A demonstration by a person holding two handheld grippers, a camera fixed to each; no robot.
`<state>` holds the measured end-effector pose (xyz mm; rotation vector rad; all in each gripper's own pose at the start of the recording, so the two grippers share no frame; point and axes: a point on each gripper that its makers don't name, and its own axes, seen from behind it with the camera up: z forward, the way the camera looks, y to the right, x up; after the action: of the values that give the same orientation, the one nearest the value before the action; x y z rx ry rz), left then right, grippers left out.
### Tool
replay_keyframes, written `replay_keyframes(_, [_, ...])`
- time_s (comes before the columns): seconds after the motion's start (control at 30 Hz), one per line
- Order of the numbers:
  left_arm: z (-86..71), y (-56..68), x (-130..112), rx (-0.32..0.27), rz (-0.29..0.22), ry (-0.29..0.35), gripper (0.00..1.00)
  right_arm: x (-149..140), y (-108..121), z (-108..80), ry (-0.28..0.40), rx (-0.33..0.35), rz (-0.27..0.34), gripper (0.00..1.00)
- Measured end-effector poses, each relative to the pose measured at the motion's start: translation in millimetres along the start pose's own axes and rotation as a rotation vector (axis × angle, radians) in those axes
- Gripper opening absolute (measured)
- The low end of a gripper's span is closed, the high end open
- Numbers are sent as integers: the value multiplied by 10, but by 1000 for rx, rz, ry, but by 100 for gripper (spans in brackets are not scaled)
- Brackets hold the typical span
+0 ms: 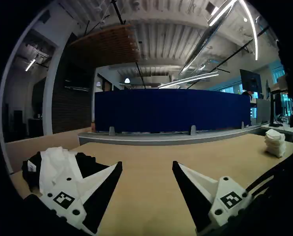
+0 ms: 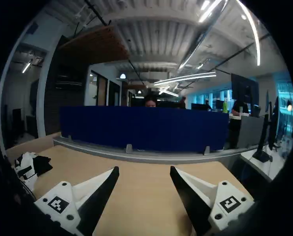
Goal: Fold towel
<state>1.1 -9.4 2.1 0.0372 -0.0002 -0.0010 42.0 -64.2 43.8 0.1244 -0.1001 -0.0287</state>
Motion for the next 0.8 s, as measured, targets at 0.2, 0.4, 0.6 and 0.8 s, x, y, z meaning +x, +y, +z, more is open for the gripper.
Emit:
replay_keyframes(0.2, [1, 0, 0, 0, -1, 0, 96, -280, 205, -60, 35, -27, 14, 100])
replay_keyframes(0.4, [-1, 1, 2, 0, 0, 0, 96, -671, 390, -57, 39, -38, 49, 100])
replay_keyframes(0.6, [-7, 4, 2, 0, 0, 0, 96, -1003, 519, -30, 54, -53, 65, 100])
replay_keyframes(0.8, [-7, 5, 1, 0, -1, 0, 96, -1370, 602, -13, 47, -69, 76, 100])
